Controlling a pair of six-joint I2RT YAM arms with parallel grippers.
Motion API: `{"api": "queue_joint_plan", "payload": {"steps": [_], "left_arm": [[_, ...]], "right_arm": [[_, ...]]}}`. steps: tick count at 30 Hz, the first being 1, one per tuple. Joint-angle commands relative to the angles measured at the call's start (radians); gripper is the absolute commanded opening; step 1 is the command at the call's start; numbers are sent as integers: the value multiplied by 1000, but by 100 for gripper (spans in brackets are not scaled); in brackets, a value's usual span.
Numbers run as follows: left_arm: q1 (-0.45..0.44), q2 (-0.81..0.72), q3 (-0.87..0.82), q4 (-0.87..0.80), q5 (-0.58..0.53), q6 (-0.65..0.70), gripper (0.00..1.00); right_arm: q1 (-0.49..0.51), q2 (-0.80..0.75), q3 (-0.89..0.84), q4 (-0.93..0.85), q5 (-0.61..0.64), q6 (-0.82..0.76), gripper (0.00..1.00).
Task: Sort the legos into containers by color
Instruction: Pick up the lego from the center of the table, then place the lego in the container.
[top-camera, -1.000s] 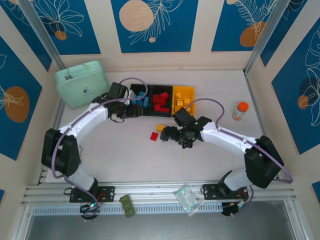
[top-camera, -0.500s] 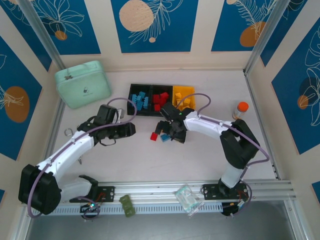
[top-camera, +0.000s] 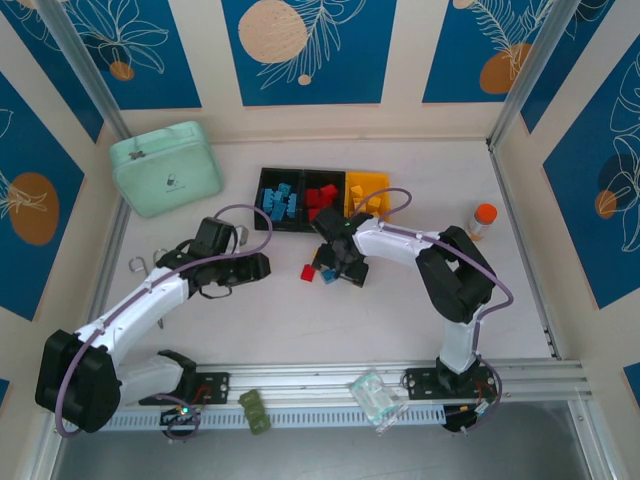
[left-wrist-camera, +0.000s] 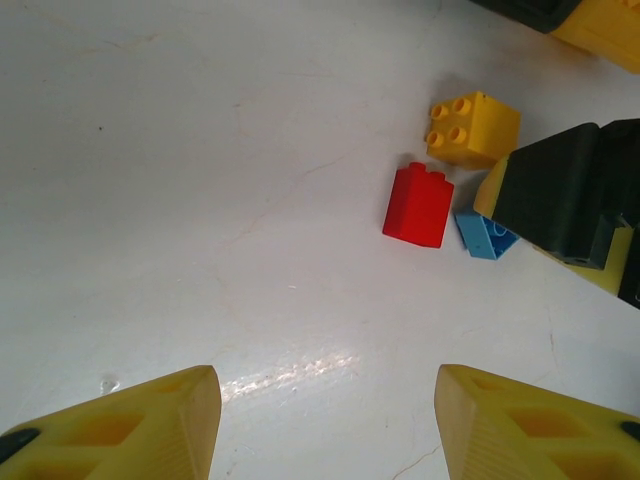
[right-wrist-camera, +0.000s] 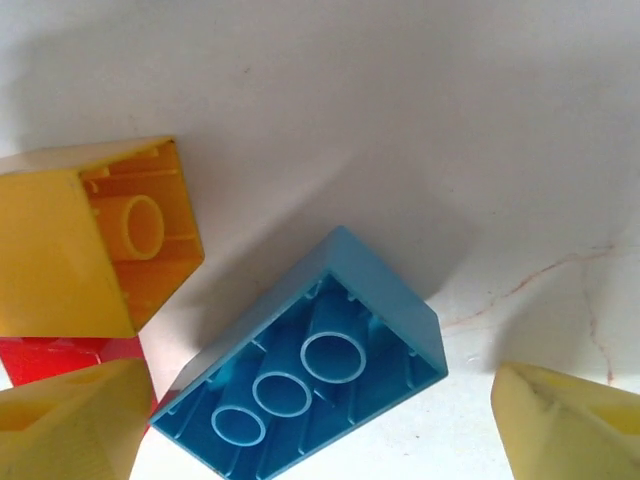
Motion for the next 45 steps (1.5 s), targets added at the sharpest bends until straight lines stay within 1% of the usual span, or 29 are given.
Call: {"api": "queue_joint_plan", "payload": {"steps": [1, 3, 7, 9, 11, 12, 16, 21, 25, 28, 36, 45], "left_arm": [[-16, 3, -11, 24, 17, -16, 58], [-23, 4, -10, 28, 17, -19, 58], [-38, 9, -14, 41, 20, -25, 58], [-49, 15, -18, 49, 24, -32, 58], [-63, 24, -20, 58, 22, -38, 58], [-68, 26, -20, 59, 20, -41, 58], [-89, 38, -20, 75, 15, -53, 58], [-93, 28, -39, 106, 25, -90, 58], [-93, -5, -66, 109, 6, -129, 58], [-93, -37, -80, 70, -30, -152, 58], [-91, -138, -136, 17, -75, -214, 59], [-87, -228, -173, -51, -109, -248, 59]], "right_arm": [[-5, -3, -26, -25, 26, 20, 81], [-4, -18, -44, -28, 37, 22, 78], [-6, -50, -82, -30, 51, 18, 59], [-6, -64, -101, -26, 51, 17, 43], [-5, -77, -118, -23, 51, 14, 24], [-3, -83, -123, -25, 52, 13, 22], [16, -122, -131, -55, 89, -3, 21], [46, -193, -118, -101, 132, -42, 20], [55, -238, -80, -112, 130, -100, 21], [54, -236, -29, -108, 111, -152, 21], [39, -113, 195, -108, 47, -277, 22], [17, 117, 515, -146, -54, -363, 23]]}}
